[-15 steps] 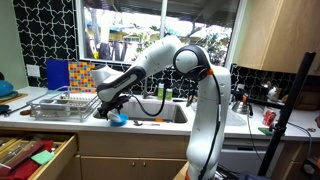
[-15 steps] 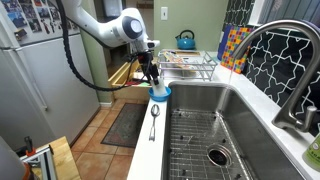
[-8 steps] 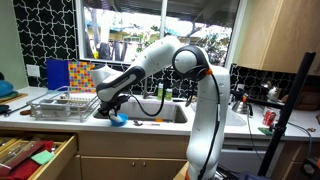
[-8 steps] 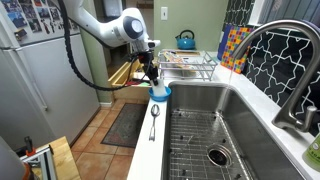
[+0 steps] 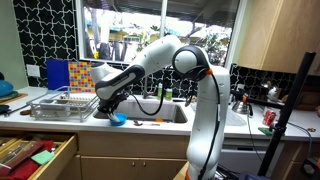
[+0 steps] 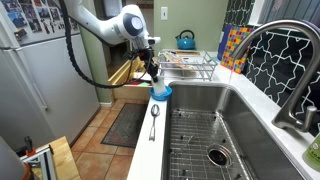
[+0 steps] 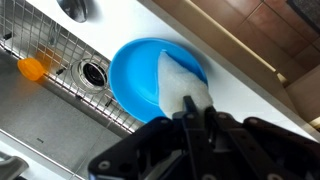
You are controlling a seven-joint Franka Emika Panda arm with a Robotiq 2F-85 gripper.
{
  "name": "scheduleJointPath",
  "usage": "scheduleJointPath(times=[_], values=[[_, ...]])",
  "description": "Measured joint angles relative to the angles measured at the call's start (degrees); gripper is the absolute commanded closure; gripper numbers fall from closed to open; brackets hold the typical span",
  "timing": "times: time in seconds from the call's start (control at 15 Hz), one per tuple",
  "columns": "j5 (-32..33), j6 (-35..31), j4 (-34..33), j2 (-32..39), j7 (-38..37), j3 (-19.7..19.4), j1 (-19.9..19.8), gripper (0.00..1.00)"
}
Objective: Remove the white sponge from the blue bowl, put it in the sink and then put the silver spoon on the blue bowl
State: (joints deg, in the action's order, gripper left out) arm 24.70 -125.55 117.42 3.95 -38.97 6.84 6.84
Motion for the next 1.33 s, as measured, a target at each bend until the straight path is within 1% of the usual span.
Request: scheduleJointPath(times=[0.13,0.4,0.67,0.93,1.0,1.27,1.33], values=[[0.44,1.04,-0.54,-0.20,-0.16,0.00,0.05,0.97],[2.09,5.96,-1.98,-1.65,-0.18,0.11,0.52,0.97],[2.96,8.91,-3.09,-3.72,-0.13,0.48,0.94,0.98],[2.68,9.04,-3.52,-4.84,0.26,0.87,0.98,0.98],[3.72,9.04,-3.52,-4.96,-0.09,0.90,0.98,0.98],[3.89,9.04,-3.52,-5.02,-0.30,0.84,0.80,0.98],[5.13,9.04,-3.52,-5.02,-0.75,0.83,0.71,0.98]])
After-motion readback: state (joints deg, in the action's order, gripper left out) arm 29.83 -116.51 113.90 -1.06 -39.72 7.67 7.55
